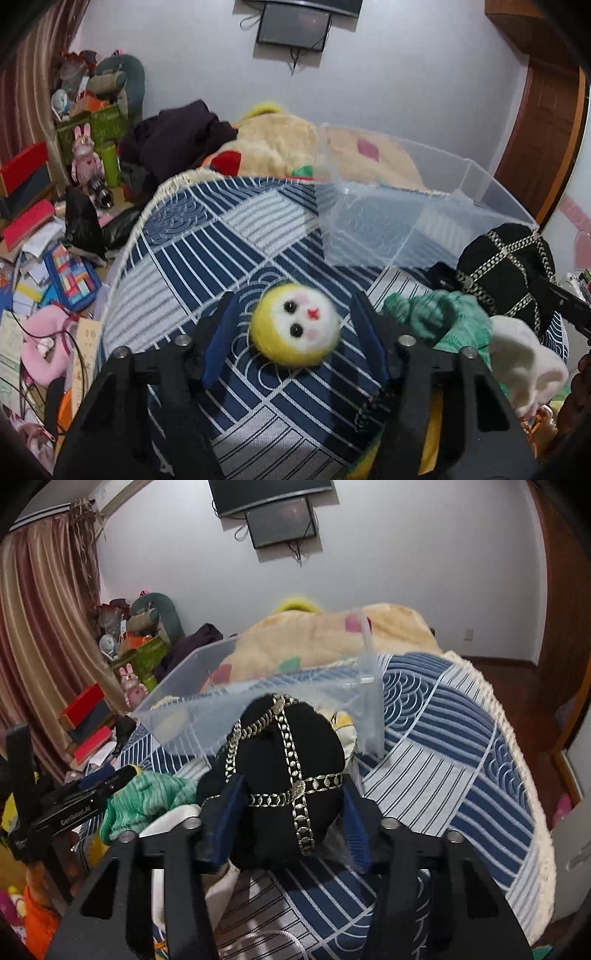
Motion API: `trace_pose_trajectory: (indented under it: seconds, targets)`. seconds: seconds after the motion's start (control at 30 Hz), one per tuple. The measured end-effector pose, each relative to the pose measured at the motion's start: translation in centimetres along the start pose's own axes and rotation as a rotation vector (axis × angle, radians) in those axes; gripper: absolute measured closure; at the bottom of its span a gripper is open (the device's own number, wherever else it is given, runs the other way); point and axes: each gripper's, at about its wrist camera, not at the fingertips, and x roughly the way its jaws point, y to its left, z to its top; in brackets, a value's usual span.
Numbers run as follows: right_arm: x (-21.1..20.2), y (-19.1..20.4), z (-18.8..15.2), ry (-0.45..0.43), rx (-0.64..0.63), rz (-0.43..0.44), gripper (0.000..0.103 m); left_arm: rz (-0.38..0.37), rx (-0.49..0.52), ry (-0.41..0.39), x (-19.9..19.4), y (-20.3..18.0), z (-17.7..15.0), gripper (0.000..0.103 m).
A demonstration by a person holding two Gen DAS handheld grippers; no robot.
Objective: Organize soft objects
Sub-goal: 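Close left gripper on the yellow ball while right gripper grasps the black hat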
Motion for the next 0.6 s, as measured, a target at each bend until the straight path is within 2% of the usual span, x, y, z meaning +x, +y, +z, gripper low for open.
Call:
trace_pose_trajectory:
  seconds: [0.07, 0.13, 0.2, 0.33, 0.6]
  targets:
    - [-0.4, -0.1, -0.1, -0.008, -0.005, 0.001, 0.069, -0.005, -0.004, 0.020, 0.4, 0.1, -0.2, 0.057]
    - [-0.7, 0.0, 0.0, -0.023, -0.013, -0.007, 0.082, -0.008, -0.003, 0.013, 0.3, 0.0, -0.5, 0.058]
    - [-1.0, 0.2, 0.1, -0.044, -0.015, -0.006, 0.088, -0.013, 0.015, -0.006, -0.4, -0.5, -0.6, 0.059]
    - [-2.1, 0.7, 0.5, -0.085, -0.042, -0.026, 0.090, 0.008, 0.050, -0.049, -1.7, -1.4, -0.4, 0.059]
    - [-4.1, 1.8, 1.1, -0.149, -0.101, -0.013, 0.091, -0.023, 0.069, -0.124, -5.0, -2.3, 1.0, 0.059]
